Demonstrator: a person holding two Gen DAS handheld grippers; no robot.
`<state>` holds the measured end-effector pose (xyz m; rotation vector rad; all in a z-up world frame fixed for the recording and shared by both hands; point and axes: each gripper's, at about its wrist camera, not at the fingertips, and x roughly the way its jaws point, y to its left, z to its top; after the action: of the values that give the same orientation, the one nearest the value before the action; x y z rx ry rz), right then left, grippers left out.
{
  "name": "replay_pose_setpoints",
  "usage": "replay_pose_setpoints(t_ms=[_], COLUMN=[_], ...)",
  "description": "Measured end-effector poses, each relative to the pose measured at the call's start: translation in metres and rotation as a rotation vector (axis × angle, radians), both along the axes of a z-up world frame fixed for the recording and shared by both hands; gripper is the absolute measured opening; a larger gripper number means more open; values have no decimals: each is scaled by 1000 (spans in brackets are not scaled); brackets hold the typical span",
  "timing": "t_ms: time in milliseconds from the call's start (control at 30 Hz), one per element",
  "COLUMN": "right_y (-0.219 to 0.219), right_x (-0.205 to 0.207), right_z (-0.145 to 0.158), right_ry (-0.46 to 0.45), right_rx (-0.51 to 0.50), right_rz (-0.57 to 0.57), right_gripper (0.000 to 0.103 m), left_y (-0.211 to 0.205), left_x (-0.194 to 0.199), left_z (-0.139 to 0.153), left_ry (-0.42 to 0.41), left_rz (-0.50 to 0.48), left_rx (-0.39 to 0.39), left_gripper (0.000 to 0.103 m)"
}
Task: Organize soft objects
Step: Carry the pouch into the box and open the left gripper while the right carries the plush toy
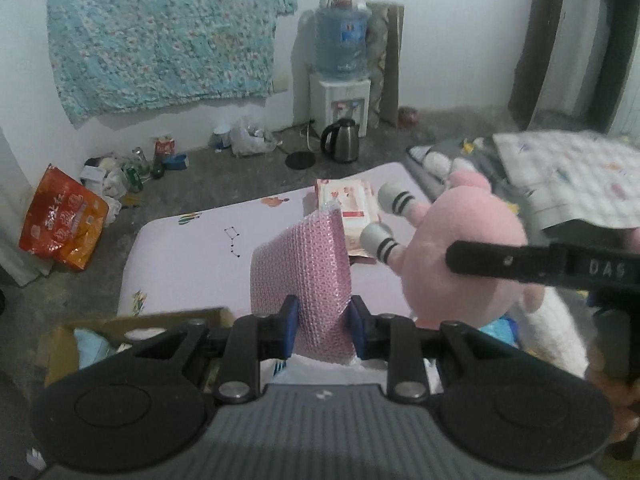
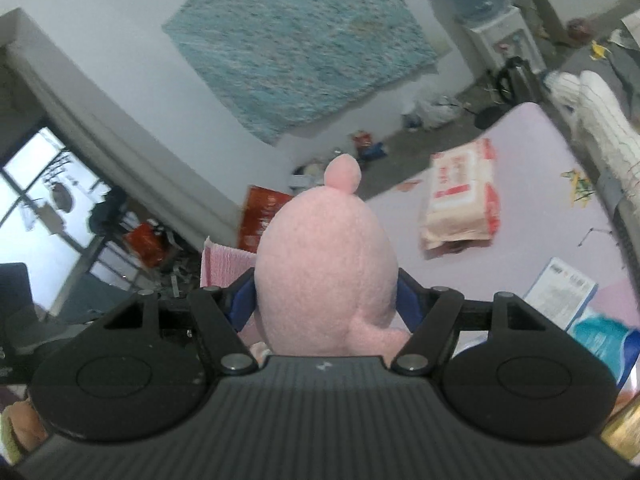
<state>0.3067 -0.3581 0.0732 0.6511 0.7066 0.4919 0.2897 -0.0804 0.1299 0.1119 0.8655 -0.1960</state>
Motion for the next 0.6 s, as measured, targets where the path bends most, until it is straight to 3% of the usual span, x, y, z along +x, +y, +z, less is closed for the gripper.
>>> replay_pose_setpoints(t_ms=[367,600], right_y=[88,178], right_x=[-88,-118], right_z=[43,54], right_ry=[-26,-6], right_rx=[25,6], right_rz=[200,358], right_gripper=[69,69], left_y=[84,157], left_x=[-114,-158], left_z=[38,26], left_ry=[-84,-69], left_rz=[100,231], left_rx=[-56,-41], left_gripper=[28,28])
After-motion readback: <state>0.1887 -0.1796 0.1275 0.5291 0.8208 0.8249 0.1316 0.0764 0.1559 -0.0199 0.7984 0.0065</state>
